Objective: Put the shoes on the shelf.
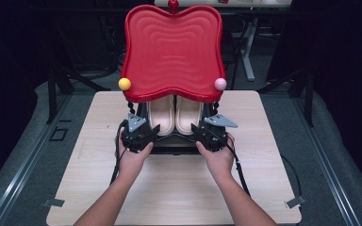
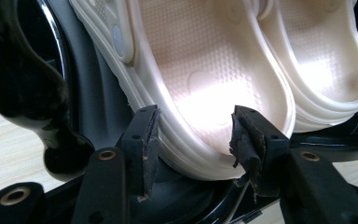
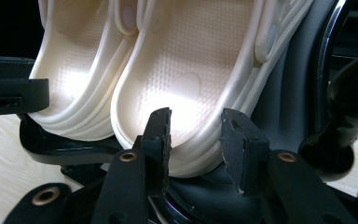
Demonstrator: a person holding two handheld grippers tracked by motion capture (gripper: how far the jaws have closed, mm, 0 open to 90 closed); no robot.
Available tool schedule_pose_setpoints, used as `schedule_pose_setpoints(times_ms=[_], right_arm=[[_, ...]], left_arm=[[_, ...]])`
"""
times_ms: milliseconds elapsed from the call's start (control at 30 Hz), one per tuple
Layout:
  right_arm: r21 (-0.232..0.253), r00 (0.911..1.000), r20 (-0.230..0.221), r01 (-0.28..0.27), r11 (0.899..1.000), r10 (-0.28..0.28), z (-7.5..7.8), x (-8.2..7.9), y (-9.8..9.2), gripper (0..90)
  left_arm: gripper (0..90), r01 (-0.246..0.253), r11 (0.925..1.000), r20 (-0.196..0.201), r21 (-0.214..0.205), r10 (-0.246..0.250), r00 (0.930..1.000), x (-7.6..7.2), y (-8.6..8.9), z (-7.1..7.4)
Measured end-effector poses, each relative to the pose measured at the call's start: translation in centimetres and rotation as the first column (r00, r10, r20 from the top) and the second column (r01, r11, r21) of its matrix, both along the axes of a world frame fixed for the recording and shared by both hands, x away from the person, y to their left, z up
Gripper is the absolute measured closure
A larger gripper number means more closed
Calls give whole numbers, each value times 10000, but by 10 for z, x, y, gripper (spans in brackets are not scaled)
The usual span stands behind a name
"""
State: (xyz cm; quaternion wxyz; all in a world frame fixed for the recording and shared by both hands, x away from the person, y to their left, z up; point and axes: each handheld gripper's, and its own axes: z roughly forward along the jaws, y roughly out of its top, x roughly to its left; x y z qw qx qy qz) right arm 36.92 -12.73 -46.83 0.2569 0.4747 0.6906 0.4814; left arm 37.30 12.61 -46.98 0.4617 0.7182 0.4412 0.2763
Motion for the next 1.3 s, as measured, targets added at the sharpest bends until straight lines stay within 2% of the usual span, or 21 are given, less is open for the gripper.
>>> schedule_pose_setpoints(times_ms=[167, 400, 567, 833, 867, 1133, 1300], right_arm=[[-45, 10000, 8, -31, 10000, 31, 1, -2, 1, 624], [-421, 9993, 356, -60, 9991, 76, 5, -10, 2, 615], [-423, 9987, 462, -192, 9989, 211, 9, -16, 0, 608], [-745, 9977, 537, -384, 9965, 425, 15, -26, -5, 596], [-783, 9968, 685, -351, 9963, 405, 16, -29, -6, 592], [-1242, 9969, 627, -392, 9915, 472, 18, -40, -16, 584], [-1306, 9974, 512, -428, 9905, 498, 15, -49, -26, 574]], left_arm=[[506, 52, 9999, -10, -113, -52, 10000, -1, 0, 0], [486, 287, 9993, -22, -224, -288, 9996, -7, 2, 4], [477, 424, 9987, 68, -268, -423, 9991, -12, 5, 8], [467, 548, 9981, 198, -297, -543, 9983, -21, 10, 13], [466, 582, 9977, 202, -357, -575, 9981, -24, 13, 15], [456, 703, 9972, 221, -269, -697, 9973, -39, 25, 14], [452, 689, 9973, 98, -256, -687, 9976, -48, 37, 8]])
